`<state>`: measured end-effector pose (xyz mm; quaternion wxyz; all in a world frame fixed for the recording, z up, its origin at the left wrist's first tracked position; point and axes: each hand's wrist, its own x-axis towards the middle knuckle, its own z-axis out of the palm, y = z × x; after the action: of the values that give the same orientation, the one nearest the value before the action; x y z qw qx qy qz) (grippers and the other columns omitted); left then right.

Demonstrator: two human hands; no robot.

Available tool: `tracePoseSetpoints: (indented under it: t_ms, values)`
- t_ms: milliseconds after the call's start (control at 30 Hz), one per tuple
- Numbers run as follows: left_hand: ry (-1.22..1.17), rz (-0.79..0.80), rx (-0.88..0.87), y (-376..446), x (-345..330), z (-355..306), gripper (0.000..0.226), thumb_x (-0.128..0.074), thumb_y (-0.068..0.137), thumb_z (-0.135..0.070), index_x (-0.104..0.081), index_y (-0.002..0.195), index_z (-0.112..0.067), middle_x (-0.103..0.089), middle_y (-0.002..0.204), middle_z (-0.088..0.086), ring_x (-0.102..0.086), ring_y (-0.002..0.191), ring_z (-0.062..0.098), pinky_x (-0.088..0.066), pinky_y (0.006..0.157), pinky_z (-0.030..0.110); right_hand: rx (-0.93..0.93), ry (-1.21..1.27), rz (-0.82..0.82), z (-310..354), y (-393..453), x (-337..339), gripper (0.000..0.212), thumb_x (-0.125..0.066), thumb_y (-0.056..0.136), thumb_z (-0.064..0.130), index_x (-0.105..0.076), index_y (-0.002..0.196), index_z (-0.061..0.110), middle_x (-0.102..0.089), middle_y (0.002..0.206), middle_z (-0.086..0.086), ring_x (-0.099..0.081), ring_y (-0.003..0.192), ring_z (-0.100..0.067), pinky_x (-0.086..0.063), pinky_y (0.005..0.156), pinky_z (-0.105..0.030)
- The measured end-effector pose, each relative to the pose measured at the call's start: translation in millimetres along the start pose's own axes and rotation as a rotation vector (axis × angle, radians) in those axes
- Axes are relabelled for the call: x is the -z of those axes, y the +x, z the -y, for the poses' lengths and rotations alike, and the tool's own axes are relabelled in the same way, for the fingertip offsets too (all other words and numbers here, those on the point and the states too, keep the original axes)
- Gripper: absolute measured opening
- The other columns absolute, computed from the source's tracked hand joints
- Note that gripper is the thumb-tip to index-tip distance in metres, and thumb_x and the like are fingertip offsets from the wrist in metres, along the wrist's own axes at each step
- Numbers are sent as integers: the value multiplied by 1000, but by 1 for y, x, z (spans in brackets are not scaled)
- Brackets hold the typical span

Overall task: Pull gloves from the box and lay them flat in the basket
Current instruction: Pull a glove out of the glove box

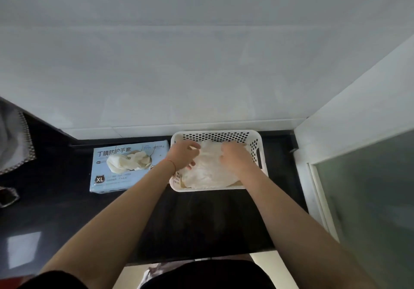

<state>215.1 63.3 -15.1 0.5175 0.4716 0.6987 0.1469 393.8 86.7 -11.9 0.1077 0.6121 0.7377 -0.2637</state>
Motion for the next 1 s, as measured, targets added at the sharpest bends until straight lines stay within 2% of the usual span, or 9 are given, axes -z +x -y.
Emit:
tracePoseSetpoints:
  t_ms: [67, 133, 233, 367, 467, 567, 733, 833, 1000]
  values:
    - [-53, -212, -63, -15, 21, 0, 18, -54, 92, -12, -68, 93, -24, -68, 87, 3, -65, 60, 14, -56, 57, 25, 30, 83, -145, 28, -6, 7, 17, -47, 96, 14, -60, 105, 10, -59, 98, -4, -60, 91, -24, -46, 70, -34]
    - [-17, -389, -110, -31, 46, 9, 18, -54, 89, -15, -68, 89, -26, -68, 84, -2, -63, 65, 15, -51, 60, 25, 111, 137, -213, 63, -13, 9, 15, -47, 96, 15, -61, 97, 11, -62, 92, -3, -56, 81, -21, -42, 65, -31]
    - [139, -498, -85, -50, 85, 42, 16, -57, 89, -20, -67, 101, -22, -60, 107, 1, -57, 91, 18, -44, 76, 27, 215, 220, -187, 116, -22, 2, 13, -49, 92, 12, -61, 91, 16, -62, 86, -1, -55, 76, -20, -39, 61, -30]
    - [365, -472, 135, -73, 119, 101, 50, -65, 83, -38, -53, 128, -19, -46, 129, 7, -44, 120, 28, -39, 99, 40, 221, 237, -94, 159, -27, -23, 14, -46, 94, 15, -58, 87, 13, -63, 80, -5, -59, 73, -25, -44, 60, -34]
    - [307, -460, 174, -85, 134, 130, 50, -68, 82, -51, -54, 119, -20, -57, 116, 3, -56, 105, 24, -47, 91, 40, 198, 224, -71, 175, -27, -37, 17, -47, 96, 20, -60, 90, 10, -66, 85, -8, -58, 71, -23, -41, 59, -32]
    - [98, -458, 80, -90, 145, 137, 24, -69, 86, -41, -61, 89, -19, -66, 90, 1, -60, 77, 17, -51, 69, 30, 187, 209, -73, 191, -29, -42, 17, -47, 97, 20, -61, 92, 12, -67, 88, -5, -62, 74, -21, -46, 62, -33]
    - [203, -427, 33, -92, 161, 119, 34, -48, 93, -27, -46, 62, -12, -49, 62, 6, -46, 56, 20, -43, 53, 33, 164, 223, -103, 206, -31, -40, 19, -45, 95, 19, -62, 88, 16, -66, 83, -2, -63, 74, -20, -49, 65, -32]
    - [306, -385, 15, -92, 167, 110, 34, -48, 91, -20, -37, 58, -16, -40, 58, 1, -37, 53, 18, -30, 50, 26, 164, 234, -132, 212, -31, -37, 19, -44, 96, 20, -62, 93, 16, -66, 87, 0, -62, 73, -20, -51, 68, -34]
    - [190, -348, -78, -84, 177, 106, 22, -66, 87, -26, -64, 73, -9, -65, 70, 5, -54, 64, 15, -47, 63, 26, 187, 394, -162, 228, -31, -32, 27, -49, 95, 15, -59, 120, 20, -57, 104, 4, -58, 80, -16, -50, 64, -31]
